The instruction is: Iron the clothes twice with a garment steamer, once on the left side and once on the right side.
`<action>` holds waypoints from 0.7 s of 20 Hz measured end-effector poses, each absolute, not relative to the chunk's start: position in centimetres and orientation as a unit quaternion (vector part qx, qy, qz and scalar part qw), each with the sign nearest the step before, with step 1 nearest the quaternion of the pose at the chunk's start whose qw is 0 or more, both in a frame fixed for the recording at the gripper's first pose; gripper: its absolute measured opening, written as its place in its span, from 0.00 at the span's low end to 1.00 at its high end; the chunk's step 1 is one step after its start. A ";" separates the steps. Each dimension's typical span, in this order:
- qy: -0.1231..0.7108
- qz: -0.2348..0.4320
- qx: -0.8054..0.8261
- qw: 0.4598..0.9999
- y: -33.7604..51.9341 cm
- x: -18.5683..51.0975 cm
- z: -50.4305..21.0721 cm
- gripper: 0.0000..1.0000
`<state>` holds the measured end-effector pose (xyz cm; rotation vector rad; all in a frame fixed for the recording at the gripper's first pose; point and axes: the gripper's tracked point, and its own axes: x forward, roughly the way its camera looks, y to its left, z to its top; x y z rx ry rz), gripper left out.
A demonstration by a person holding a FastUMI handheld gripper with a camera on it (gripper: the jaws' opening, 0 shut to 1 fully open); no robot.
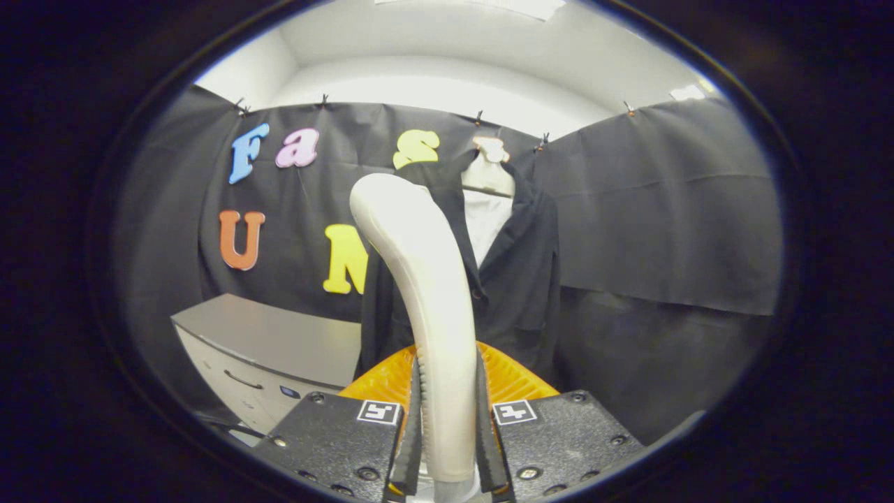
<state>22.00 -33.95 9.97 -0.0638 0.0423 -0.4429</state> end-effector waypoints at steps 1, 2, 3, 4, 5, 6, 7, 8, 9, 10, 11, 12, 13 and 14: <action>0.013 -0.212 -0.034 0.977 -33.9 21.8 10.0 0.35; 0.008 -0.204 -0.034 0.978 -33.7 21.8 10.1 0.35; 0.004 -0.195 -0.033 0.980 -33.6 21.8 10.3 0.35; 0.002 -0.188 -0.029 0.982 -33.7 21.6 10.4 0.35; 0.001 -0.183 -0.027 0.983 -33.9 21.7 10.4 0.35; 0.001 -0.178 -0.027 0.984 -33.8 21.6 10.5 0.35; 0.002 -0.172 -0.025 0.985 -33.8 21.8 10.4 0.35; 0.003 -0.170 -0.025 0.985 -33.8 21.8 10.4 0.35; 0.006 -0.170 -0.023 0.985 -33.8 21.7 10.4 0.35; 0.006 -0.172 -0.022 0.985 -33.8 21.8 10.4 0.35; 0.007 -0.175 -0.022 0.984 -33.9 21.7 10.4 0.35; 0.006 -0.181 -0.022 0.983 -33.8 21.6 10.5 0.35; 0.006 -0.188 -0.021 0.982 -33.8 21.5 10.5 0.35; 0.006 -0.191 -0.019 0.981 -33.8 21.4 10.6 0.35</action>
